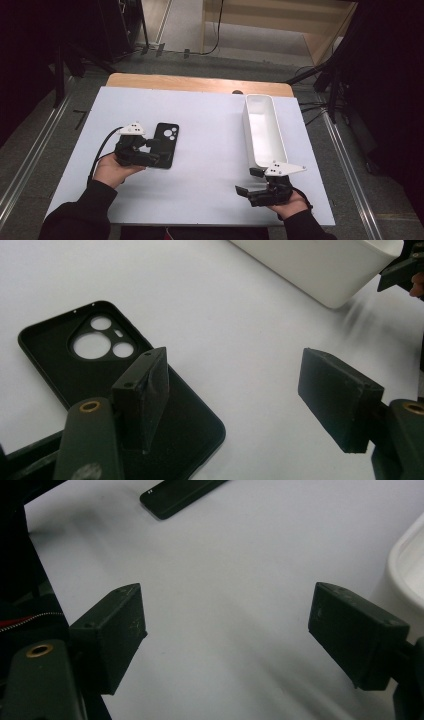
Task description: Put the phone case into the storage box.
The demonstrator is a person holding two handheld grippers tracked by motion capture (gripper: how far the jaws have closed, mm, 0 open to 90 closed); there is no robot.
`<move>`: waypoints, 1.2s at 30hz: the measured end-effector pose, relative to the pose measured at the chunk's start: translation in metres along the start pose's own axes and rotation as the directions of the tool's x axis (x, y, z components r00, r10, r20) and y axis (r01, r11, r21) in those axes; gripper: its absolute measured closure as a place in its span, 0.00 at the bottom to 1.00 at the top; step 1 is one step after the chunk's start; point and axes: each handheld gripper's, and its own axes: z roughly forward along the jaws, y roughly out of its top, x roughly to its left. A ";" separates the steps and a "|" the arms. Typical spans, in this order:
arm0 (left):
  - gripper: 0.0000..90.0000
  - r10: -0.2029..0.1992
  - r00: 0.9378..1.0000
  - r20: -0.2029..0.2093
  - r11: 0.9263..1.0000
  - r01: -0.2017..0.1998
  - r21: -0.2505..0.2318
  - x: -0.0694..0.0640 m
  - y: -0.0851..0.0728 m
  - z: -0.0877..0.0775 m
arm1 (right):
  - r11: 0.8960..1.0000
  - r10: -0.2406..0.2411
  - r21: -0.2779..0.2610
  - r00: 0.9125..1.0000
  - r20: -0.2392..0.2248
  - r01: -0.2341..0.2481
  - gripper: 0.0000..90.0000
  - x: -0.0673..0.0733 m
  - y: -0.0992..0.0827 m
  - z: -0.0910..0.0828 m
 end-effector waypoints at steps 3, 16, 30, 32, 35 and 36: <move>0.40 -0.054 0.999 0.007 0.999 0.054 0.006 0.003 -0.005 0.002 | 1.000 0.000 0.001 1.000 0.000 0.000 0.15 0.000 0.000 0.000; 0.99 -0.029 0.997 -0.066 0.993 0.036 0.109 0.006 -0.023 -0.001 | 1.000 -0.005 0.002 1.000 0.000 0.005 0.15 0.000 0.000 0.000; 0.99 -0.054 0.995 -0.085 0.988 0.065 0.141 0.021 -0.033 0.006 | 1.000 -0.001 0.010 1.000 -0.002 0.001 0.15 0.001 0.000 0.001; 0.99 -0.049 0.995 -0.092 0.988 0.062 0.144 0.021 -0.033 0.006 | 1.000 -0.001 0.011 1.000 -0.001 0.001 0.15 0.001 0.000 0.001; 0.99 -0.045 0.994 -0.095 0.989 0.058 0.137 0.023 -0.034 0.007 | 1.000 -0.001 0.010 1.000 -0.002 0.001 0.15 0.001 0.000 0.001; 0.99 -0.041 0.994 -0.100 0.988 0.055 0.142 0.023 -0.035 0.007 | 1.000 -0.002 0.011 1.000 -0.001 0.002 0.15 0.001 0.000 0.001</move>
